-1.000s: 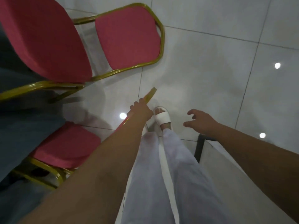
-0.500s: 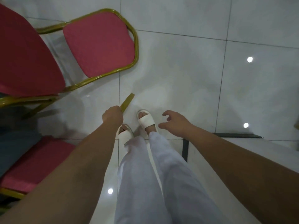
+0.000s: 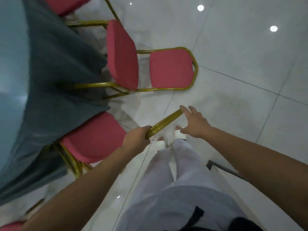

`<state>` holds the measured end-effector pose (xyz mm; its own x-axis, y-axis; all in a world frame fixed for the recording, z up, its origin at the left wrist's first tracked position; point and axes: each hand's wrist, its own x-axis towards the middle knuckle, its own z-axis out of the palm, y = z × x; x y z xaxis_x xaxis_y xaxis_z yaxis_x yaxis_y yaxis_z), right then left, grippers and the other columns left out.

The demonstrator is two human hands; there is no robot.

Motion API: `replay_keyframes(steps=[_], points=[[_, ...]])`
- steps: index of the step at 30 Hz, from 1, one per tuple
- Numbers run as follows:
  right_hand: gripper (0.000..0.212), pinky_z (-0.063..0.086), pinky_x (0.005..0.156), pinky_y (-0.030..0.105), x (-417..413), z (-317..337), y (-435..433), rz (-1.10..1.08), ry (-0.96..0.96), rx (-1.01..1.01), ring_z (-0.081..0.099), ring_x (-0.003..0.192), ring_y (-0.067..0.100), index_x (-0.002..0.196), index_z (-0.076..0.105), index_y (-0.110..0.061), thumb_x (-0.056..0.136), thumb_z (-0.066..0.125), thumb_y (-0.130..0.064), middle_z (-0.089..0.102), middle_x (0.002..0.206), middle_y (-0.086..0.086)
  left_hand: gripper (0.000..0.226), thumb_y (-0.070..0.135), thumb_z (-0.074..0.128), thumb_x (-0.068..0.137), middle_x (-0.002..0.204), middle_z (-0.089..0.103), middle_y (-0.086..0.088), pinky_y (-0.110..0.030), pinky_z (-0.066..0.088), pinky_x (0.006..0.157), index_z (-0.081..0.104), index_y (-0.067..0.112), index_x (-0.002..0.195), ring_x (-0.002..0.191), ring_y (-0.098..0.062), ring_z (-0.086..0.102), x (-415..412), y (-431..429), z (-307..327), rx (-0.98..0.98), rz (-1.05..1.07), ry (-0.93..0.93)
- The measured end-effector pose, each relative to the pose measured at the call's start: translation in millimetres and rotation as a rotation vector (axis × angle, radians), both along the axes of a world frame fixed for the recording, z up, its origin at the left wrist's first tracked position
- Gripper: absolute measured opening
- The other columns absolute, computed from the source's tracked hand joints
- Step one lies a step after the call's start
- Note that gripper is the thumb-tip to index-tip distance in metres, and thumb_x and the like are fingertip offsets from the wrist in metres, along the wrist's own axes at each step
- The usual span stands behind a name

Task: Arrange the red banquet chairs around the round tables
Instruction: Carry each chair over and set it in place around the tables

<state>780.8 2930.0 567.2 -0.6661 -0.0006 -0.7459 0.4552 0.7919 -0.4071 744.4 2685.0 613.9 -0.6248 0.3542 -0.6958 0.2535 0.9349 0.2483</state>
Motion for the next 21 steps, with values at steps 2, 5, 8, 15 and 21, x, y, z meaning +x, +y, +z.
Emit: replay_keyframes(steps=[2, 5, 8, 15, 21], points=[[0.101, 0.033, 0.108, 0.051, -13.7, 13.3, -2.1, 0.110, 0.071, 0.042, 0.021, 0.145, 0.034, 0.154, 0.013, -0.038, 0.077, 0.078, -0.040, 0.009, 0.164, 0.004, 0.039, 0.016, 0.064, 0.081, 0.085, 0.064, 0.007, -0.036, 0.055, 0.068, 0.058, 0.031, 0.117, 0.076, -0.015, 0.061, 14.4, -20.5, 39.4, 0.048, 0.051, 0.021], [0.074, 0.037, 0.107, 0.046, -38.4, 39.6, -8.4, 0.263, 0.170, 0.038, 0.030, 0.142, 0.028, 0.145, 0.041, -0.034, 0.080, 0.076, -0.037, 0.031, 0.158, 0.002, 0.048, 0.018, 0.067, 0.081, 0.075, 0.060, 0.012, -0.029, 0.051, 0.061, 0.056, 0.039, 0.123, 0.070, -0.008, 0.059, 37.7, -57.5, 89.8, 0.119, 0.138, 0.083], [0.031, 0.049, 0.089, 0.037, -57.4, 74.5, -27.3, 0.392, 0.251, -0.055, 0.059, 0.113, 0.022, 0.109, 0.070, -0.029, 0.079, 0.075, -0.021, 0.068, 0.116, -0.003, 0.055, 0.017, 0.068, 0.079, 0.069, 0.055, 0.017, -0.022, 0.042, 0.055, 0.056, 0.043, 0.126, 0.064, -0.001, 0.054, 66.6, -95.2, 129.7, 0.183, 0.241, 0.165], [0.027, 0.055, 0.073, 0.041, -31.9, 161.1, -129.5, 0.717, 0.385, -0.149, 0.062, 0.081, 0.011, 0.092, 0.074, -0.033, 0.076, 0.067, -0.012, 0.069, 0.084, -0.009, 0.060, 0.008, 0.070, 0.076, 0.082, 0.056, 0.034, -0.020, 0.045, 0.067, 0.059, 0.046, 0.122, 0.079, 0.009, 0.055, 188.3, -186.8, 163.6, 0.336, 0.592, 0.302], [0.021, 0.052, 0.075, 0.037, 59.6, 210.0, -246.5, 0.928, 0.444, -0.252, 0.062, 0.086, 0.014, 0.098, 0.072, -0.030, 0.080, 0.066, -0.022, 0.069, 0.090, -0.007, 0.063, -0.004, 0.064, 0.080, 0.098, 0.063, 0.025, -0.019, 0.052, 0.075, 0.061, 0.045, 0.119, 0.090, -0.002, 0.061, 315.9, -274.2, 169.6, 0.364, 0.968, 0.379]])
